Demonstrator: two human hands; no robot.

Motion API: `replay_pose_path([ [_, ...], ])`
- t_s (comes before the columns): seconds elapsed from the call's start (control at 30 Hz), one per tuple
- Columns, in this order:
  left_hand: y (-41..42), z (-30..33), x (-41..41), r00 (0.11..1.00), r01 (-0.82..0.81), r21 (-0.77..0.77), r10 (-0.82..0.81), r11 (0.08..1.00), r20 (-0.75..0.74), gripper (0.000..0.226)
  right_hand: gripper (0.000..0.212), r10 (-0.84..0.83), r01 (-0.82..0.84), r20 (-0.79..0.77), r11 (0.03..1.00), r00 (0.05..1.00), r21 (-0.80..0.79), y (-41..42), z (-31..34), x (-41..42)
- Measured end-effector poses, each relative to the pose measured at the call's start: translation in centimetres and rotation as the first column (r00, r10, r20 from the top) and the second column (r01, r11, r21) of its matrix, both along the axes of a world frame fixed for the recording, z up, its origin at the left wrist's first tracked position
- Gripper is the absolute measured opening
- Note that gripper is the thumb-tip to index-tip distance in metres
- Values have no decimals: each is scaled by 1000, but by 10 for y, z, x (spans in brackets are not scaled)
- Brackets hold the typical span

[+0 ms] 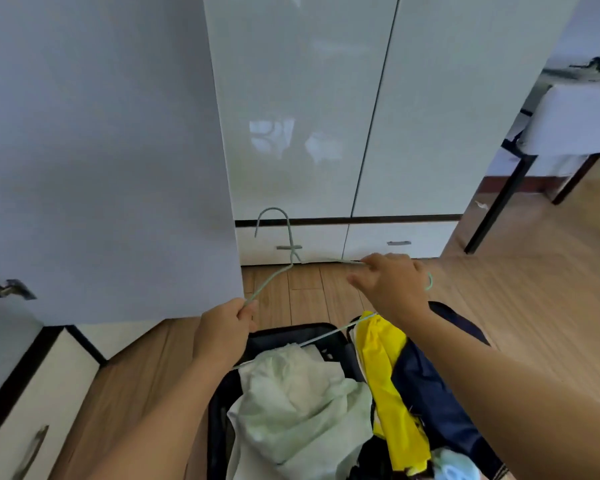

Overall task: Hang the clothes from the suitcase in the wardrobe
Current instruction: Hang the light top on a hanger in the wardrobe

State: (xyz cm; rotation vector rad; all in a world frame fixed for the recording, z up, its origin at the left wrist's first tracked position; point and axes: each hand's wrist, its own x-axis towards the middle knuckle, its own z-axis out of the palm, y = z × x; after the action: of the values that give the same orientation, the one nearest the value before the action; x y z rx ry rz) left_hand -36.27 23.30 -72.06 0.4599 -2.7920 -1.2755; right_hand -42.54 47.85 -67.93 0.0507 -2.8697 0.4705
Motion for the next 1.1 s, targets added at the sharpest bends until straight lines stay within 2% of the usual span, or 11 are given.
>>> replay_pose_path([
  [0.1,6,-57,1,997,52,-9,-52,999,-54,27,30,-77,77,-14,997,997,-16,9,-78,-5],
  [0.23,5,-121,2,990,123,109,-115,986,-79,22,21,-63,36,-112,973,992,-229,12,-148,-4],
  [0.33,-2,-166,11,993,111,122,-106,986,-44,20,42,-205,120,-209,926,956,-358,4,-185,9],
  [0.43,-3,-197,30,999,38,165,-39,986,-1,24,78,-356,360,85,848,931,-388,0,-219,31],
  [0.53,4,-210,37,998,27,238,-39,971,45,23,88,-299,449,492,867,818,-219,4,-255,47],
  [0.6,13,-206,35,981,120,251,-153,960,115,20,88,-264,518,653,824,710,-230,10,-275,50],
  [0.73,29,-190,35,957,187,434,-263,881,121,22,51,-78,749,830,483,552,-453,21,-298,54],
  [0.83,33,-177,35,945,271,369,-318,889,71,31,11,-95,746,790,412,606,-523,21,-288,56],
  [0.9,35,-164,32,948,292,315,-318,903,34,37,4,-36,678,711,337,703,-653,13,-258,47],
  [1.0,40,-139,28,941,320,352,-337,880,-14,73,11,214,435,486,245,847,-866,-9,-193,40],
  [1.1,58,-118,25,904,423,318,-422,849,-75,87,18,458,235,244,78,855,-969,-37,-133,46],
])
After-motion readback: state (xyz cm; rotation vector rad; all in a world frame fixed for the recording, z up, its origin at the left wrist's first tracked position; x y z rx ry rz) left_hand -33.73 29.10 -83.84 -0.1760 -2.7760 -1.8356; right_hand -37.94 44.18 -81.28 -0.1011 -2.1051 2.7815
